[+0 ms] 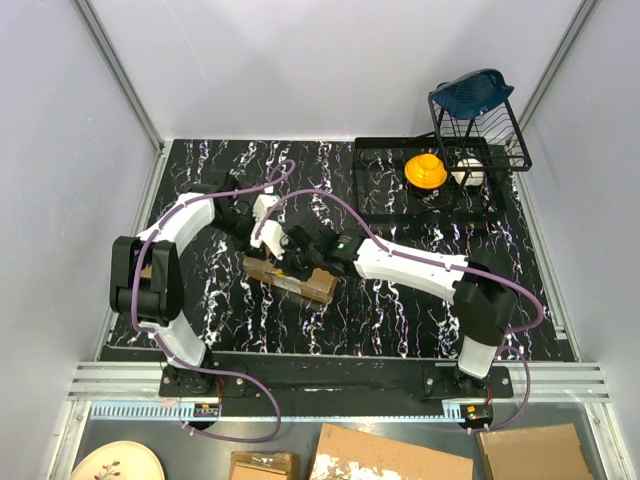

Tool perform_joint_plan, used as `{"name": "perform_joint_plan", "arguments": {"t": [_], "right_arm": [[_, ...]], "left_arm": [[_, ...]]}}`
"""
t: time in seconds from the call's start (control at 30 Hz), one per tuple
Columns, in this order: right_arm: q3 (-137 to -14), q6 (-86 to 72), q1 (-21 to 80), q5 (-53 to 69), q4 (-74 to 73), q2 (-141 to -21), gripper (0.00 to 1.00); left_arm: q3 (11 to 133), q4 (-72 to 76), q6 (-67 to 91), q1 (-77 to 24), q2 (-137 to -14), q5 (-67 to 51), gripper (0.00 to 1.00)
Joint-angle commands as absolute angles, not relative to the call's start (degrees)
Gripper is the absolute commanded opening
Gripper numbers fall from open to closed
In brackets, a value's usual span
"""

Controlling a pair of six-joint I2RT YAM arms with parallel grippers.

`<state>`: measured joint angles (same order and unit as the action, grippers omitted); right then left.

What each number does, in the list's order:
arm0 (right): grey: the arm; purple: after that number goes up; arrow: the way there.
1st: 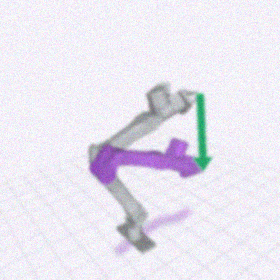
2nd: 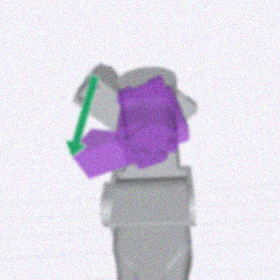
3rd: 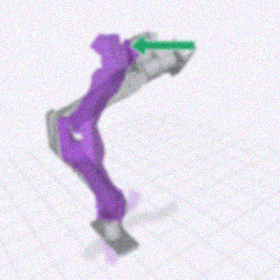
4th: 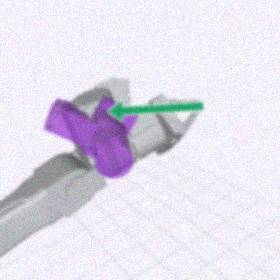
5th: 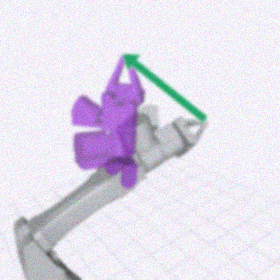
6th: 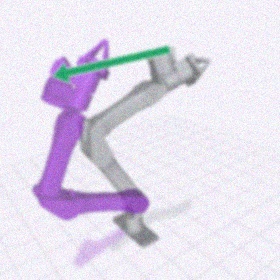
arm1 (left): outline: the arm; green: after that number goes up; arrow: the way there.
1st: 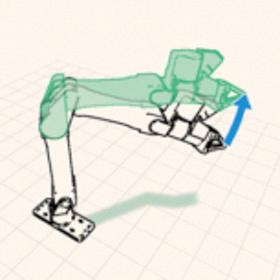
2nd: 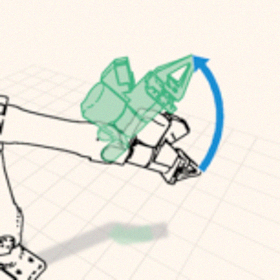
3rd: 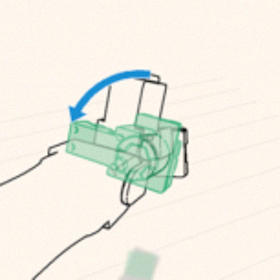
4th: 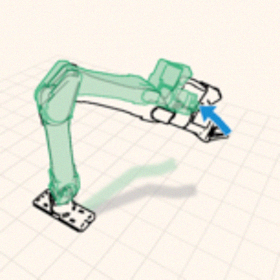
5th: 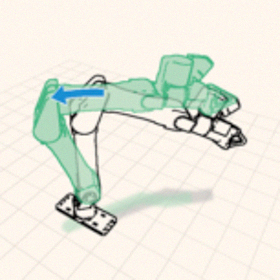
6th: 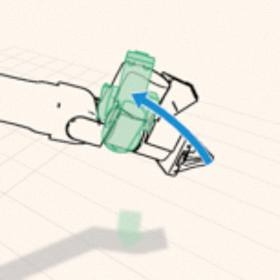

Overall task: Unpack the express box
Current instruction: Cut the express box at the center of the board.

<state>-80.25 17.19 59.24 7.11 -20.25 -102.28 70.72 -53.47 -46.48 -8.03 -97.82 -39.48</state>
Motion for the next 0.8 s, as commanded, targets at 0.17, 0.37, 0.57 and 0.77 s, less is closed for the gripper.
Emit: {"name": "perform_joint_plan", "arguments": {"t": [0.17, 0.37, 0.57, 0.77], "right_arm": [[-81.7, 16.7, 58.3, 9.1, -26.7, -93.2, 0.00], [-79.4, 15.2, 57.8, 10.5, -29.2, -89.5, 0.00], [-78.3, 15.0, 57.8, 11.5, -31.6, -88.7, 0.00], [-76.5, 15.2, 57.2, 12.7, -32.4, -89.5, 0.00]], "left_arm": [[68.4, -48.0, -46.1, -10.2, -101.6, -35.4, 0.32], [68.0, -47.8, -46.2, -10.4, -101.8, -34.4, 0.32], [68.3, -47.6, -46.3, -10.4, -102.4, -34.1, 0.31], [68.4, -47.6, -46.4, -10.5, -102.1, -34.1, 0.31]]}}
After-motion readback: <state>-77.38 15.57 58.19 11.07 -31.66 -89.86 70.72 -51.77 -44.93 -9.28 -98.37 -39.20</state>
